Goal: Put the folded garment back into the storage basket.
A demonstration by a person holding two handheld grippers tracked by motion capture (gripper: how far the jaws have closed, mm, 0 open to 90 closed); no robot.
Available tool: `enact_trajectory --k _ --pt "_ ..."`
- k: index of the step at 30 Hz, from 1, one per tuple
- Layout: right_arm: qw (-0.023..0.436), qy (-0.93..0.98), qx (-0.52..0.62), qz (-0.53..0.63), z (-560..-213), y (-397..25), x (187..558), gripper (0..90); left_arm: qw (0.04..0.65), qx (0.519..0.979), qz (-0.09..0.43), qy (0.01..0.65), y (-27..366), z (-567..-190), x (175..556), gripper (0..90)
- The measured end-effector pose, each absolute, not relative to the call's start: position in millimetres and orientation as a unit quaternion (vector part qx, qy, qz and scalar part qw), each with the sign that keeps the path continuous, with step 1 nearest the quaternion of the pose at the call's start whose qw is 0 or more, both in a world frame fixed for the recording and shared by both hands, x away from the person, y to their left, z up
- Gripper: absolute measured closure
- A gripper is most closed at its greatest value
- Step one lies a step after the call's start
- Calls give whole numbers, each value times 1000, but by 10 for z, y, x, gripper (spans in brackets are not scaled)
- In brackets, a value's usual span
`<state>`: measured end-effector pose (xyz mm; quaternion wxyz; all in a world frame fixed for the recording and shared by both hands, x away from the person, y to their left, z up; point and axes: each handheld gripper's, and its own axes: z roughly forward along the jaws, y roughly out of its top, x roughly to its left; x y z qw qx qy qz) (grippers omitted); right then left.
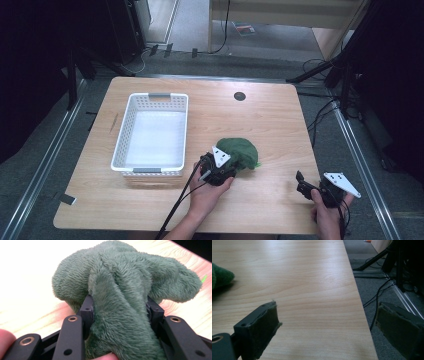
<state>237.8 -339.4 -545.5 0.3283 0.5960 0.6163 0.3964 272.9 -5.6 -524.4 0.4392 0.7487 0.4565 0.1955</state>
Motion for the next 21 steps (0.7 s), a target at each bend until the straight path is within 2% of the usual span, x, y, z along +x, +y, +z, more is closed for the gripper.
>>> enact_trajectory --k 16,21 --pt "331 620 589 400 -5455 -3388 2373 47 477 726 199 454 150 -4901 2688 549" --pt "331 622 582 406 -5454 -3380 2361 20 486 718 202 456 236 -4804 2676 550"
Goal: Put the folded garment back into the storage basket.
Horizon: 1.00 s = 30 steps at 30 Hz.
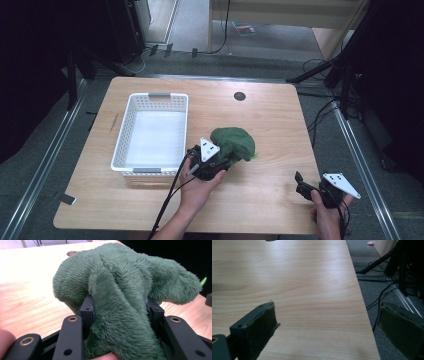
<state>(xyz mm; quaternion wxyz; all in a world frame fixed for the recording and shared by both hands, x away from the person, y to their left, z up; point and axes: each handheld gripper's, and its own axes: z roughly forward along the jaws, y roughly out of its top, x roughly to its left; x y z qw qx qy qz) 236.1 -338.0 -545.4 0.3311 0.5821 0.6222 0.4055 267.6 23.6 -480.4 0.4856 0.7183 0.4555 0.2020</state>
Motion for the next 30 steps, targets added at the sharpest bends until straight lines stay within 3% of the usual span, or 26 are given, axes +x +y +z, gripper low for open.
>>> enact_trajectory --k 30 --pt "331 621 586 402 -5454 -3379 2366 11 525 666 222 481 899 -4332 2802 551"
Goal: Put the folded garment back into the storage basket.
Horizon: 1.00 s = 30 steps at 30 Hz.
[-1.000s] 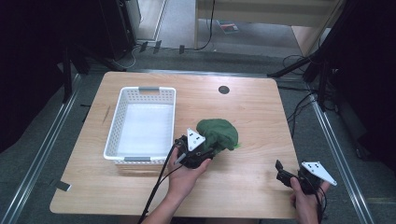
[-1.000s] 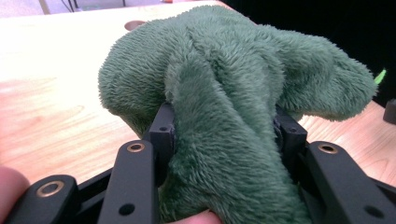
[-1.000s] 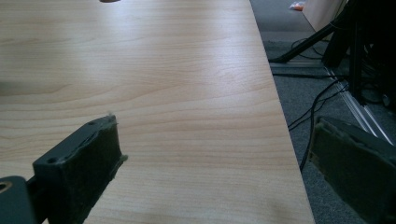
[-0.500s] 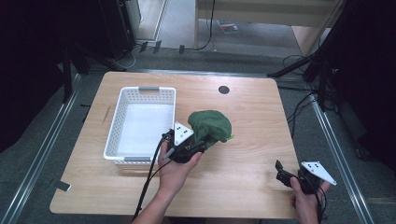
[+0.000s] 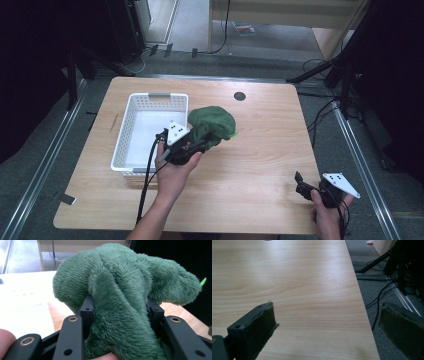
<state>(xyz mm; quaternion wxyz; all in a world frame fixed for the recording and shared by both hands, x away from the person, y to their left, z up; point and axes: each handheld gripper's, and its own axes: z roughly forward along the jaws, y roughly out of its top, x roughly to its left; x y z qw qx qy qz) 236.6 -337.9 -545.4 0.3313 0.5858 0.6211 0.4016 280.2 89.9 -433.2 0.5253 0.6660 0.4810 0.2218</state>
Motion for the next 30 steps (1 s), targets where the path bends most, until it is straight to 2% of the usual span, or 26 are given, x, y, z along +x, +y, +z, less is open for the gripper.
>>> enact_trajectory --k 20,30 --pt "332 620 587 401 -5455 -3380 2366 11 524 625 256 519 1572 -4168 2863 550" --pt "331 619 589 400 -5455 -3383 2366 11 505 603 268 557 1955 -4296 2967 549"
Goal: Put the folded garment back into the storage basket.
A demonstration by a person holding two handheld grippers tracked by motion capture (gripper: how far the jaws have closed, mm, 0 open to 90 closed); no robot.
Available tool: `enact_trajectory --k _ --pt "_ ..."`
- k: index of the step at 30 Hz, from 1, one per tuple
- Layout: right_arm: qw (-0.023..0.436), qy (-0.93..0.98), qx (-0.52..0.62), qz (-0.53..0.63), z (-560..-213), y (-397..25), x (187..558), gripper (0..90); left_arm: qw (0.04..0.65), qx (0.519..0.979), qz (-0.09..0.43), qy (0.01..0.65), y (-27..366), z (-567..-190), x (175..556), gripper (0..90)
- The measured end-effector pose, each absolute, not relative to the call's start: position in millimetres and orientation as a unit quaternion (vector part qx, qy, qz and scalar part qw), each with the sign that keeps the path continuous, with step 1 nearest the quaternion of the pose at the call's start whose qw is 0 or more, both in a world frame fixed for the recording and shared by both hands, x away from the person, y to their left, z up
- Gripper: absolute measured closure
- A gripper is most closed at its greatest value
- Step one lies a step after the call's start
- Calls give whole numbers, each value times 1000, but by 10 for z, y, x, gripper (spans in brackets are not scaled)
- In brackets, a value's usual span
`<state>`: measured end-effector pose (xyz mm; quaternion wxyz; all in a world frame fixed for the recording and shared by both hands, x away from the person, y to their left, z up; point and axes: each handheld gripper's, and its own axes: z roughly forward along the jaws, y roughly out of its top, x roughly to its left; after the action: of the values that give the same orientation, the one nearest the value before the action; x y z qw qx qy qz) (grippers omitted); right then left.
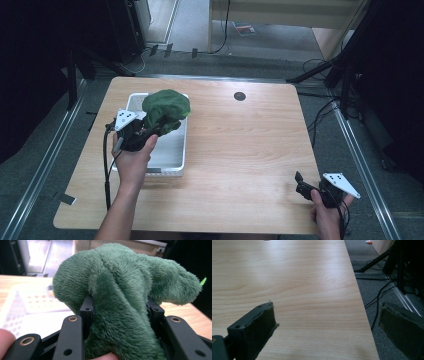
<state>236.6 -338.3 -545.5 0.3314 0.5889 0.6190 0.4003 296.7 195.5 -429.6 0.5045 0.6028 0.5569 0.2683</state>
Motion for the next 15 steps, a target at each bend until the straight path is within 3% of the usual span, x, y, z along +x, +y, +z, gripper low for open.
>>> enact_trajectory --k 15 --pt "332 617 591 399 -5455 -3383 2363 11 437 637 241 588 2187 -4688 3277 524"
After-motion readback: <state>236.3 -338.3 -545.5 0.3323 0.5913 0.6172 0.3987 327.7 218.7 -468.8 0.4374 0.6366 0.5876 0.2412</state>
